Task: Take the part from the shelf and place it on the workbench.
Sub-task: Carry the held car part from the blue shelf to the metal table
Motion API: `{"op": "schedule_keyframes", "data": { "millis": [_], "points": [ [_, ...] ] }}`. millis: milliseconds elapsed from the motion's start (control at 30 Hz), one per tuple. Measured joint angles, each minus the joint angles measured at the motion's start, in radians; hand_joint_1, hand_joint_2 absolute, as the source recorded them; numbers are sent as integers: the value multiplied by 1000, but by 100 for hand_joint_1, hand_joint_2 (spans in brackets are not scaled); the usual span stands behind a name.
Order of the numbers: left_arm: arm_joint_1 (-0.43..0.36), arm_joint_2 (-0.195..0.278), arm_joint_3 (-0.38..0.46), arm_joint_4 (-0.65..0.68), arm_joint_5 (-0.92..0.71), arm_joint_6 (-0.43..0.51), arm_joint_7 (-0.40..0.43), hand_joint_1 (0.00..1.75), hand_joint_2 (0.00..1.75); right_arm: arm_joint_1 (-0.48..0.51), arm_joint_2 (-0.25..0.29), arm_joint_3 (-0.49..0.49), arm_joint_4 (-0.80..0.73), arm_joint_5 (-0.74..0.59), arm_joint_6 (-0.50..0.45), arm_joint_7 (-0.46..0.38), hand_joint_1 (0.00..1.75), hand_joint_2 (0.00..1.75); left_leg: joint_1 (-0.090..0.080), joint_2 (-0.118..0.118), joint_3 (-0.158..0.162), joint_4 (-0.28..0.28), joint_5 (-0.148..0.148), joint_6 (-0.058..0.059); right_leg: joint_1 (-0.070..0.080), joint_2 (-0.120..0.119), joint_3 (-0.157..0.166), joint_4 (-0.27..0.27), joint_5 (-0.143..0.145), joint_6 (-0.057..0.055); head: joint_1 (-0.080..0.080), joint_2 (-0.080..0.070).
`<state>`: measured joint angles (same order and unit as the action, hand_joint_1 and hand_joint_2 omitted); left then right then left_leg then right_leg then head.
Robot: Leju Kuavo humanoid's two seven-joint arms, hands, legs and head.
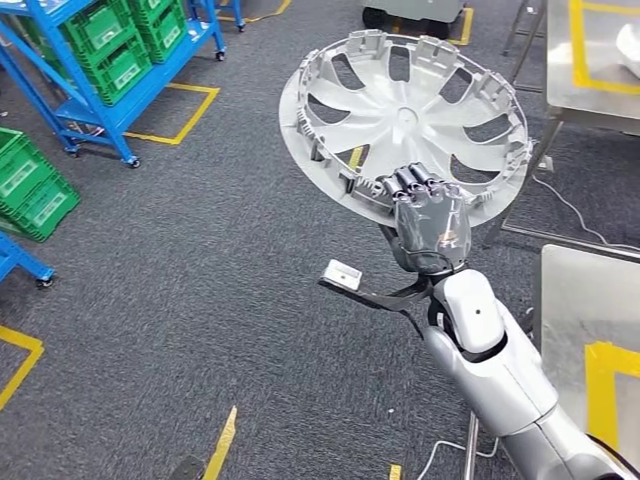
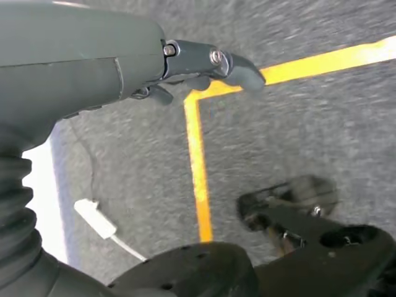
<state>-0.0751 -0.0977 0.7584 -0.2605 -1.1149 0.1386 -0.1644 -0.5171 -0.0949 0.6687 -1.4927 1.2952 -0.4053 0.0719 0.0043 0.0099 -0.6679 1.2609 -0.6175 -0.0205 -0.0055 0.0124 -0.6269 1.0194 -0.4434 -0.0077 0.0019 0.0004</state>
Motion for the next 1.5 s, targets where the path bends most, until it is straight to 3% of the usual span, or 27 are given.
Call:
{"op": "schedule_keyframes", "data": {
  "millis": [33,67,133,200,267,333,400,467,533,567,633,700,767,833,900,967,1033,1067,1100,1133,1200,1267,1333,1367,1400,1467,1500],
  "points": [
    [0,0,0,0,2,0,0,0,175,1,0,0,0,0,1,0,175,175,0,-3,-17,35,-4,1,1,17,0,0,0,-1,0,0],
    [0,0,-1,0,2,-1,0,0,175,1,0,0,0,0,1,0,175,175,0,-5,-16,32,12,3,1,33,1,1,1,-1,0,0],
    [3,1,-2,0,2,-2,1,0,175,2,0,0,0,0,2,0,175,175,2,-28,26,-70,87,9,0,66,3,2,2,0,-1,0],
    [5,2,-2,0,2,-3,1,0,175,2,0,-2,0,0,2,2,175,175,7,-76,73,-185,138,14,1,92,-2,7,3,5,0,0],
    [4,2,-2,0,1,-5,1,0,175,3,-1,-3,-1,0,3,3,175,175,9,-93,89,-228,137,16,-1,115,-14,9,10,17,0,0],
    [1,1,-4,0,1,-6,1,0,175,7,-5,-4,-2,0,3,3,175,175,9,-69,93,-243,136,22,-4,126,-27,8,14,30,0,0],
    [0,1,-7,0,1,-6,1,0,175,11,-10,-6,-3,0,4,3,175,175,11,-44,96,-252,143,31,-1,80,-53,51,-15,38,5,0],
    [2,3,-10,0,1,-7,2,0,175,11,-12,-6,-3,0,5,3,175,175,7,-17,96,-254,144,36,1,17,-108,170,-76,43,10,0],
    [5,6,-11,0,1,-7,3,0,175,14,-13,-5,-3,0,6,3,175,175,4,12,96,-253,143,37,-2,-4,-154,273,-112,48,10,0],
    [5,6,-12,0,1,-7,4,0,175,15,-15,-5,-3,0,6,4,175,175,4,26,96,-253,142,37,-3,-8,-154,278,-105,49,10,0],
    [4,6,-14,0,1,-7,5,0,175,17,-17,-5,-3,0,6,5,175,175,4,52,98,-252,138,34,-4,-26,-96,176,-51,49,10,0],
    [4,6,-16,0,1,-6,6,0,175,17,-18,-6,-4,0,6,6,175,175,-1,72,99,-250,133,26,3,-66,-23,51,-16,42,10,0],
    [2,6,-18,0,1,-5,7,0,175,18,-19,-7,-5,1,6,7,175,175,-7,90,100,-247,130,19,11,-77,0,9,-14,31,8,0],
    [0,6,-19,0,1,-4,8,0,175,18,-20,-8,-6,1,6,8,175,175,-6,104,103,-245,126,13,9,-53,-3,7,-10,20,8,0],
    [-3,6,-20,0,1,-4,8,0,175,18,-21,-9,-7,1,7,10,175,175,-2,72,92,-211,97,4,4,-31,-2,5,-7,10,6,0],
    [-3,5,-20,1,1,-4,9,0,175,19,-21,-9,-7,1,7,14,175,175,2,18,44,-99,35,0,2,-9,-2,4,-5,2,2,0],
    [-2,4,-21,1,0,-4,13,0,175,20,-21,-8,-7,2,8,15,175,175,2,-2,-12,20,-7,0,4,19,-1,4,-4,-1,1,0],
    [-1,4,-21,1,0,-4,15,0,175,21,-21,-8,-7,2,8,15,175,175,2,-4,-22,38,-1,3,5,35,-1,4,-4,-1,1,0],
    [-1,4,-22,1,-1,-4,17,0,175,22,-21,-8,-7,2,8,15,175,175,2,-8,-16,20,23,6,6,51,1,4,-3,-1,1,0],
    [0,4,-24,1,-2,-4,18,0,175,22,-21,-8,-7,3,8,16,175,175,2,-17,5,-33,62,10,6,65,2,5,-3,-1,1,0],
    [-1,5,-27,1,-4,-4,19,0,175,21,-21,-9,-7,4,8,17,175,175,5,-67,57,-157,128,17,4,91,1,7,-2,2,2,0],
    [-1,5,-29,1,-7,-4,20,0,175,20,-21,-9,-8,6,9,19,175,175,6,-100,84,-224,141,21,0,115,-10,9,3,12,2,0],
    [-3,5,-33,1,-8,-4,21,0,175,21,-22,-10,-8,7,9,19,175,175,6,-82,90,-241,136,24,-5,136,-21,8,11,26,1,0],
    [-5,4,-35,1,-9,-4,22,0,175,22,-23,-12,-8,7,9,19,175,175,7,-69,92,-247,139,28,-4,126,-28,11,7,30,2,0],
    [-6,4,-38,1,-9,-4,22,0,175,22,-24,-13,-8,8,10,18,175,175,8,-55,94,-253,142,33,-1,100,-39,29,-6,34,3,0],
    [-6,5,-42,1,-9,-6,22,0,175,21,-25,-15,-8,8,10,18,175,175,7,-27,96,-260,146,39,2,30,-87,126,-61,40,7,0],
    [-5,6,-43,1,-10,-7,22,0,175,20,-25,-14,-8,8,11,18,175,175,6,-12,96,-259,145,40,1,9,-117,194,-92,44,9,0]
  ]
}}
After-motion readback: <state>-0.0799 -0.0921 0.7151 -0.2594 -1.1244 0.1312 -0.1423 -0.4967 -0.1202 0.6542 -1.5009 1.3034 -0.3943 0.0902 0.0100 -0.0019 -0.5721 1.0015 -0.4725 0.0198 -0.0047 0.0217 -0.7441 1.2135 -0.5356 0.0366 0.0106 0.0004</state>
